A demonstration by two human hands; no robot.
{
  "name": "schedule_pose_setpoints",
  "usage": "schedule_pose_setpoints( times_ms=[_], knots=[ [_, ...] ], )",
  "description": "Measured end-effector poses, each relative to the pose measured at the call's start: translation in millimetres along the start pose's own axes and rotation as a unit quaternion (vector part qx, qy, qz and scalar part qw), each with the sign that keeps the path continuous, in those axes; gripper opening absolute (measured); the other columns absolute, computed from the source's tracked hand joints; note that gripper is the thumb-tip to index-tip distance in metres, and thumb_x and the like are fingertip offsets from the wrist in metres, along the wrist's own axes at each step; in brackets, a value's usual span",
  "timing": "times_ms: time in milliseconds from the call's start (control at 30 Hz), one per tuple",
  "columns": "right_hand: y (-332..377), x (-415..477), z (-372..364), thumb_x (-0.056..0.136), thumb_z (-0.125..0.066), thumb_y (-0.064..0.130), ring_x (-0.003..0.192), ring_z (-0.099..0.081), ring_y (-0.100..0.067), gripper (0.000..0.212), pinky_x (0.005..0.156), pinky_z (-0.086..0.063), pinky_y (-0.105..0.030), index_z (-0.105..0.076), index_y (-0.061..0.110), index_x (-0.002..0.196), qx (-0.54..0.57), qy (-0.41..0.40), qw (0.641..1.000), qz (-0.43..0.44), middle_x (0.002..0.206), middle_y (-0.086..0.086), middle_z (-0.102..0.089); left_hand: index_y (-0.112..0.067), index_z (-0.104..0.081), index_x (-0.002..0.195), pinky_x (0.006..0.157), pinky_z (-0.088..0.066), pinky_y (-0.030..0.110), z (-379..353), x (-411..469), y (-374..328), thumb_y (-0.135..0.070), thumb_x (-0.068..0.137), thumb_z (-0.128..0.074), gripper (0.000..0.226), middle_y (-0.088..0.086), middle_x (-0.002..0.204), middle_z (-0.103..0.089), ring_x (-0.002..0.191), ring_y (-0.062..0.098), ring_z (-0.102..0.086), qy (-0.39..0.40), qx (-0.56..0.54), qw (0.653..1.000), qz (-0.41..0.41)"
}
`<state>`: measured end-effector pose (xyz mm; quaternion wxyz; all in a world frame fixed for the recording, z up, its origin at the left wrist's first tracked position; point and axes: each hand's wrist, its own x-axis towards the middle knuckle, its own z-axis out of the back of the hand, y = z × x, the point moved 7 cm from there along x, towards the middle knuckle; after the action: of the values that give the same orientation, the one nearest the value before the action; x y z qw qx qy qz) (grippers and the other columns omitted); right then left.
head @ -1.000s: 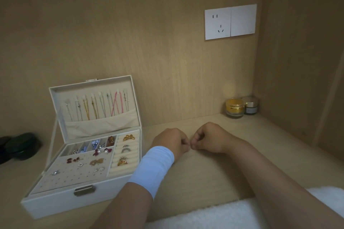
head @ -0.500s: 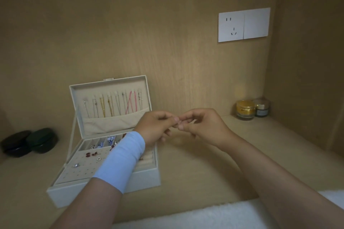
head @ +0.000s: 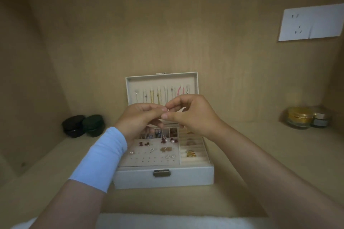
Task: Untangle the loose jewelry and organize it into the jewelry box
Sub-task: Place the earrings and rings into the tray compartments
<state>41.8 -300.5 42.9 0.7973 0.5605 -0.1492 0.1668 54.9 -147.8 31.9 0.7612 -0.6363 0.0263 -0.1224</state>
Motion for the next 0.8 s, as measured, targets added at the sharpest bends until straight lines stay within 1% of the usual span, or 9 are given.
schedule_pose_setpoints(
  times_ms=[67, 133, 200, 300, 467, 567, 633, 700, 800],
  knots=[
    [3.1, 5.9, -13.1, 0.075, -0.087, 0.025, 0.061, -0.062, 0.004, 0.019, 0.064, -0.048, -0.020, -0.078, 0.019, 0.090, 0.005, -0.001, 1.000, 0.013, 0.083, 0.002, -0.075, -0.015, -0.074, 0.094, 0.054, -0.048, 0.020, 14.2, -0.5, 2.9, -0.023, 0.090, -0.066, 0.012, 0.001, 0.083, -0.075, 0.067, 0.011, -0.067, 0.002, -0.013, 1.000, 0.003],
    [6.1, 10.6, -25.8, 0.077, -0.085, 0.023, 0.063, -0.063, 0.004, 0.016, 0.065, -0.048, -0.020, -0.079, 0.018, 0.090, 0.005, 0.004, 1.000, 0.016, 0.084, 0.003, -0.075, -0.015, -0.074, 0.097, 0.057, -0.049, 0.022, 28.2, -1.9, 7.0, -0.025, 0.091, -0.065, 0.014, 0.001, 0.087, -0.075, 0.072, 0.012, -0.068, 0.004, -0.006, 1.000, 0.001],
    [8.5, 12.7, -35.1, 0.080, -0.082, 0.021, 0.060, -0.062, 0.006, 0.011, 0.063, -0.047, -0.016, -0.080, 0.018, 0.091, -0.010, 0.011, 0.999, 0.028, 0.083, 0.004, -0.076, -0.015, -0.074, 0.097, 0.059, -0.050, 0.022, 38.9, -4.3, 10.7, -0.024, 0.091, -0.065, 0.015, 0.000, 0.089, -0.076, 0.073, 0.011, -0.067, 0.000, 0.009, 1.000, -0.005],
    [10.1, 12.5, -48.1, 0.085, -0.078, 0.016, 0.052, -0.059, 0.006, 0.009, 0.053, -0.042, -0.007, -0.080, 0.017, 0.094, -0.013, 0.020, 0.999, 0.043, 0.077, 0.008, -0.075, -0.013, -0.074, 0.099, 0.058, -0.050, 0.021, 51.6, -8.0, 16.8, -0.023, 0.091, -0.065, 0.016, 0.000, 0.093, -0.076, 0.071, 0.011, -0.065, -0.009, 0.023, 1.000, -0.016],
    [7.4, 12.0, -61.1, 0.088, -0.074, 0.014, 0.051, -0.059, 0.005, 0.009, 0.051, -0.039, -0.006, -0.081, 0.018, 0.092, -0.038, 0.012, 0.997, 0.060, 0.065, 0.016, -0.071, -0.017, -0.076, 0.094, 0.058, -0.049, 0.022, 62.9, -9.0, 31.1, -0.023, 0.089, -0.067, 0.012, -0.001, 0.092, -0.076, 0.069, 0.011, -0.064, -0.029, 0.016, 0.999, -0.037],
    [7.2, 11.6, -56.2, 0.085, -0.078, 0.015, 0.050, -0.058, 0.007, 0.008, 0.053, -0.041, -0.007, -0.081, 0.016, 0.092, -0.050, 0.002, 0.997, 0.054, 0.065, 0.017, -0.072, -0.018, -0.076, 0.095, 0.059, -0.050, 0.022, 61.4, -8.2, 32.0, -0.023, 0.088, -0.068, 0.011, -0.003, 0.091, -0.076, 0.071, 0.011, -0.065, -0.025, 0.030, 0.998, -0.048],
    [7.1, 11.7, -55.7, 0.084, -0.079, 0.015, 0.050, -0.058, 0.008, 0.008, 0.055, -0.042, -0.006, -0.081, 0.015, 0.091, -0.074, 0.014, 0.996, 0.045, 0.061, 0.020, -0.069, -0.019, -0.076, 0.098, 0.061, -0.050, 0.023, 61.1, -8.9, 32.8, -0.023, 0.088, -0.069, 0.013, -0.003, 0.091, -0.076, 0.072, 0.010, -0.065, -0.009, 0.037, 0.998, -0.054],
    [6.0, 11.0, -52.7, 0.083, -0.079, 0.021, 0.054, -0.059, 0.009, 0.004, 0.057, -0.041, -0.006, -0.081, 0.020, 0.086, -0.122, 0.029, 0.991, 0.037, 0.062, 0.023, -0.069, -0.019, -0.076, 0.099, 0.060, -0.050, 0.022, 59.7, -9.8, 34.0, -0.022, 0.088, -0.069, 0.013, -0.003, 0.088, -0.076, 0.072, 0.010, -0.066, 0.002, 0.046, 0.998, -0.053],
    [2.7, 8.9, -47.0, 0.084, -0.078, 0.029, 0.051, -0.055, 0.010, 0.003, 0.055, -0.035, -0.010, -0.077, 0.027, 0.082, -0.211, 0.054, 0.976, 0.028, 0.060, 0.030, -0.063, -0.024, -0.075, 0.093, 0.062, -0.050, 0.016, 65.3, -8.8, 33.7, -0.018, 0.086, -0.071, 0.010, -0.006, 0.088, -0.076, 0.078, 0.012, -0.069, -0.019, 0.084, 0.993, -0.076]
  ],
)
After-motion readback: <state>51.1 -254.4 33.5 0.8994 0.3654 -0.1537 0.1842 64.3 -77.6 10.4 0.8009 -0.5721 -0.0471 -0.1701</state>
